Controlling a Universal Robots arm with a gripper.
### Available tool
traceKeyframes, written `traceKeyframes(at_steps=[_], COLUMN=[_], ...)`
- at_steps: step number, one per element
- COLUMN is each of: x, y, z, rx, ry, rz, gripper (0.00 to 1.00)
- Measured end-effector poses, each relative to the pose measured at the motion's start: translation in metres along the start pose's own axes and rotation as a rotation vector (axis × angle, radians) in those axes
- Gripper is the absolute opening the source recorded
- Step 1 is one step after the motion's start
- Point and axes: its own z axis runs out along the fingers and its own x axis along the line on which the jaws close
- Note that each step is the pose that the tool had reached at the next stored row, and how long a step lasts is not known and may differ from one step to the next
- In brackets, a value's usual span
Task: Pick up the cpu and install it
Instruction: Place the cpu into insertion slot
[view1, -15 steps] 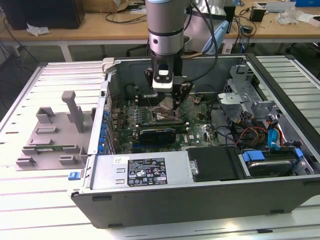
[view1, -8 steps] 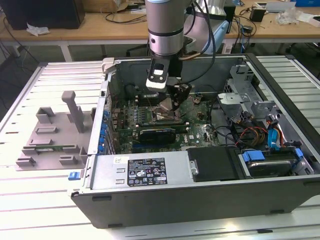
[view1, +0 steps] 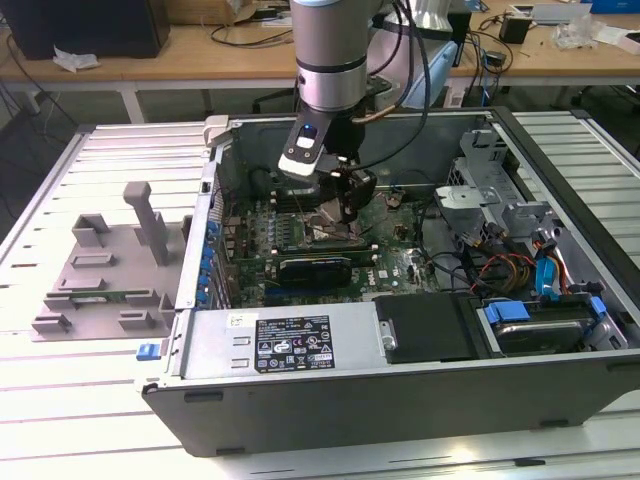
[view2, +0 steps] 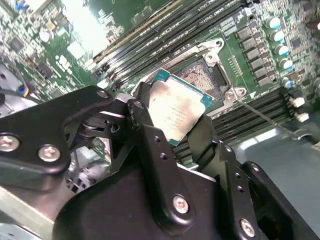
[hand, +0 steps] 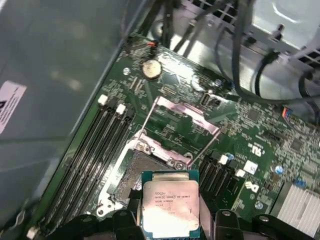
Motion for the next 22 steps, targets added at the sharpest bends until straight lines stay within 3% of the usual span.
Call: traceKeyframes(at_steps=[1, 12, 16, 22], x=[0.0000, 0.0001, 0.0001, 0.0055], y=[0.0000, -0.0001, -0.0002, 0.0020], z=[0.0001, 0.0015, 0.0031, 0.0097], rx=[0.0011, 0.0088, 0.0126, 0.0130], ry=[-0.0024, -0.0186, -0.0270, -0.0271], rz=[0.038, 0.285, 0.416, 0.428], gripper=[0.54, 0.54, 0.54, 0.54])
